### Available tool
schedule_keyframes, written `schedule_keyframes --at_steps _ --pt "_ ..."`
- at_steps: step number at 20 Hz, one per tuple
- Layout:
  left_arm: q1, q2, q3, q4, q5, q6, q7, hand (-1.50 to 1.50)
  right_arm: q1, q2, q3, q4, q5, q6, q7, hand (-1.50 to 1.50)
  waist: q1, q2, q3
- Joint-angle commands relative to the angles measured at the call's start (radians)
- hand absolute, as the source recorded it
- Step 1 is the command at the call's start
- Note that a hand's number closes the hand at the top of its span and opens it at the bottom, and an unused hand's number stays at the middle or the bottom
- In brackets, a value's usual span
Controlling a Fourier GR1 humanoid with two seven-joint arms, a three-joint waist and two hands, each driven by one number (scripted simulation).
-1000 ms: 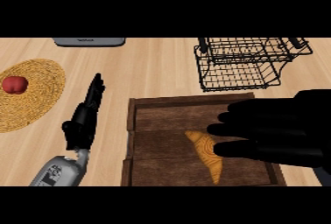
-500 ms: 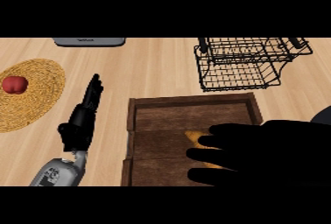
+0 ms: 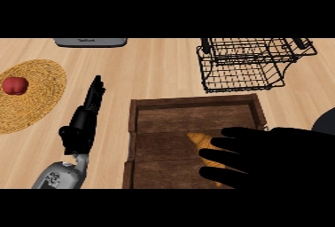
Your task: Pick the croissant from the tray and place it in the tiered basket
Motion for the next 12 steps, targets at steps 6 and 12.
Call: schedule_keyframes --at_steps 6,12 --pt "0.013 -0.038 0.007 -0.006 -0.046 -0.008 -0.009 0.0 0.058 0.105 0.061 -0.019 0.338 0.103 -0.093 -1.5 0.009 0.003 0.001" --pt "0.021 -0.054 0.03 0.018 -0.045 -0.042 -0.029 0.0 0.033 0.079 0.037 0.008 0.458 0.137 -0.295 -1.5 0.01 0.004 0.001"
